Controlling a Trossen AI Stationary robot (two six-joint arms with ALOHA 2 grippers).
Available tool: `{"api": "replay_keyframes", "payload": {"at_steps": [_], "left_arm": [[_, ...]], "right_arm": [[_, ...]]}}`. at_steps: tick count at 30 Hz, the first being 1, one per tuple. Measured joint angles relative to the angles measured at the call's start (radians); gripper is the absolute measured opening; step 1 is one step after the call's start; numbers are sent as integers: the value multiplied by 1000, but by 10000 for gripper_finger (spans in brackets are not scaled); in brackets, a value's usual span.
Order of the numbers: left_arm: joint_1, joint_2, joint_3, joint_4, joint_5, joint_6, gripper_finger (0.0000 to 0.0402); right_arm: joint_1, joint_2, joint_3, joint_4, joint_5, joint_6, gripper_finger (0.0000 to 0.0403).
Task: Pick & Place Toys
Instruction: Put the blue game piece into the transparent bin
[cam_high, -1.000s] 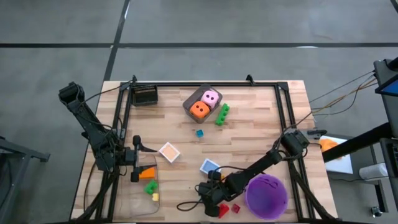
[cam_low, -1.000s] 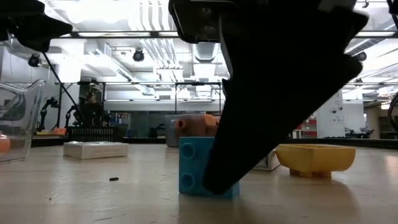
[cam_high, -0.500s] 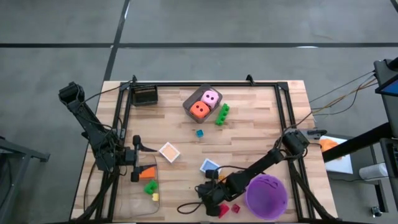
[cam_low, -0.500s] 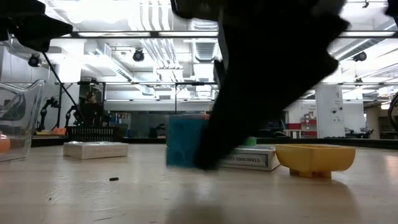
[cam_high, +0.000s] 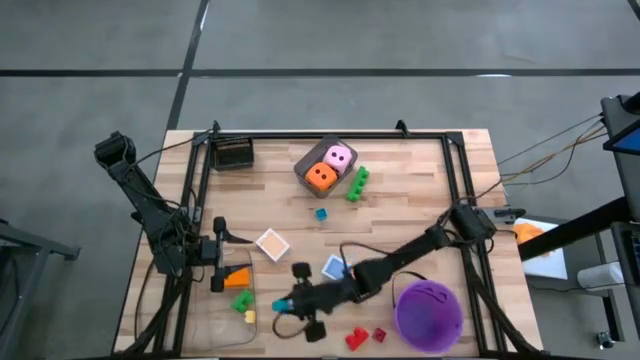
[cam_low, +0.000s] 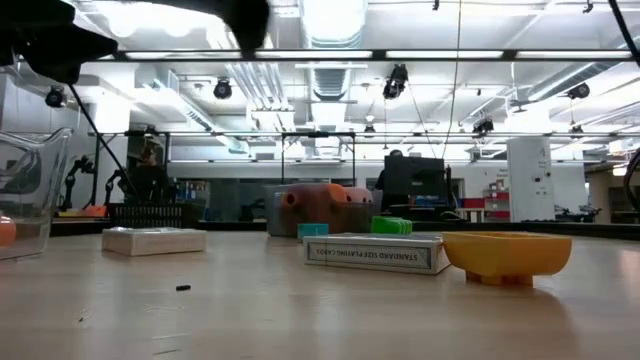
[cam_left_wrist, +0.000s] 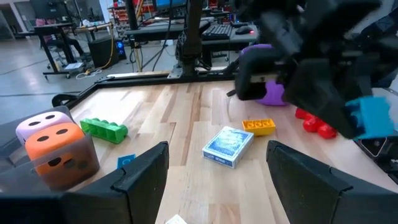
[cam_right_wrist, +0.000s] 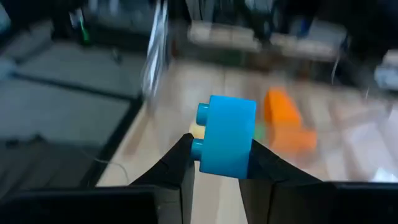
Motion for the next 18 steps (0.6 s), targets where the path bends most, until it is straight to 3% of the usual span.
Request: {"api": "replay_keyframes", "payload": {"at_steps": [5,9,18], "left_arm": [[0,0,0,0,-5,0,271],[0,0,0,0,-25,0,271],[0,0,0,0,-77,4,271]], "right_arm": [[-74,53,61,91,-147,-14,86],[-104,146,186,88,-234,-14,86],[-113,419,619,-199,-291,-55,86]]}}
